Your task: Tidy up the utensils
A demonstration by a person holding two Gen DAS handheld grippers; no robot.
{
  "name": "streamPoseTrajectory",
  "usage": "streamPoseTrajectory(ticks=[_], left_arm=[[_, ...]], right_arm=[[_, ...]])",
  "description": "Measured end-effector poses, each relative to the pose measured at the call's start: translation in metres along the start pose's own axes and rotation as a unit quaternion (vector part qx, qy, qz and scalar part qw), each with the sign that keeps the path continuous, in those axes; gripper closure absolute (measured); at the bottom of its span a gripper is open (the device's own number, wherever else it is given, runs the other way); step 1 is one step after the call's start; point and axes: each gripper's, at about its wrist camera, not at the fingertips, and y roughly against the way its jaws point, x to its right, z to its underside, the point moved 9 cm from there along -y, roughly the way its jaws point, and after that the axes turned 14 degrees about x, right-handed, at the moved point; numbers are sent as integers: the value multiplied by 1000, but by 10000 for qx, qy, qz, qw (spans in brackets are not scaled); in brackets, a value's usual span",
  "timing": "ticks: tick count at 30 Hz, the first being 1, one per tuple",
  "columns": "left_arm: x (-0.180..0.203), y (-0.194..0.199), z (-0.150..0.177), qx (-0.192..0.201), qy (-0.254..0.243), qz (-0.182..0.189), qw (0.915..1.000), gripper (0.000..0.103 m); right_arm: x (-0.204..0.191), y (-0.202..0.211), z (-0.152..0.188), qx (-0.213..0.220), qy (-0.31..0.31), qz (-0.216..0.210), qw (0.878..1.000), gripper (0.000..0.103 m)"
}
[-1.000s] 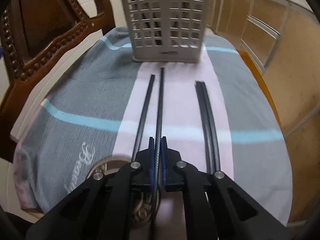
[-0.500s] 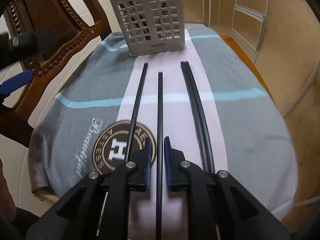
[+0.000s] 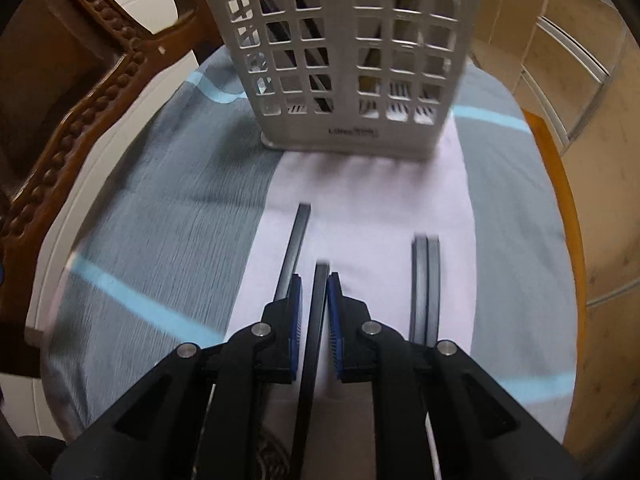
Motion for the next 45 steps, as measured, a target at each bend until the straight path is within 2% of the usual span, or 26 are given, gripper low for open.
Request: streamPoseTrajectory(ticks=[3, 6, 10, 14, 16, 18, 21, 22, 23, 24, 26, 27, 29, 32, 35, 42, 45], left_arm=[[0, -3, 4, -67, -26, -35, 10000, 8], [3, -7, 9, -154, -83, -32, 9998, 8], [19, -22, 14, -319, -221, 66, 9992, 9], [45, -53, 13, -619, -442, 125, 9970, 11], [56, -75, 19, -942, -545, 118, 9940, 25], [63, -100, 30, -1373, -576, 66, 9888, 33], [64, -124, 41, -1705, -679, -93, 9830, 39], [62, -131, 44, -1816, -671, -185, 9809, 46], [60, -138, 47, -1933, -572, -208, 9792, 50], [59, -141, 44, -1914, -585, -290, 9793, 54], [57, -148, 41, -1948, -596, -401, 9782, 70], [57, -151, 40, -1992, -536, -372, 9778, 93], [59, -155, 39, -2090, -505, -280, 9762, 95], [59, -152, 32, -1960, -593, -231, 9785, 96], [60, -129, 15, -1683, -506, -111, 9844, 96], [61, -34, -29, -864, -595, 239, 9942, 96], [68, 12, -35, -489, -801, 323, 9951, 96]], right_arm=[[3, -3, -3, 51, 38, 17, 10000, 94], [17, 20, -11, 562, -262, -174, 9979, 95], [38, 89, -27, 1378, -868, -803, 9834, 95], [55, 124, -31, 1818, -1111, -1137, 9704, 95], [61, 126, -31, 1852, -1167, -1224, 9680, 95], [63, 127, -31, 1865, -1158, -1208, 9681, 95], [71, 121, -32, 1779, -1373, -1371, 9647, 95], [74, 118, -32, 1734, -1420, -1420, 9642, 95], [72, 113, -34, 1707, -1455, -1446, 9637, 96], [74, 111, -33, 1672, -1471, -1466, 9638, 96], [73, 108, -32, 1615, -1530, -1506, 9632, 96], [74, 108, -32, 1604, -1549, -1525, 9628, 96], [74, 111, -32, 1631, -1570, -1566, 9614, 96], [76, 120, -34, 1711, -1587, -1604, 9591, 96], [79, 128, -36, 1795, -1612, -1631, 9567, 96], [64, 186, -39, 2227, -1306, -1718, 9507, 96], [54, 219, -35, 2451, -1104, -1730, 9475, 96]])
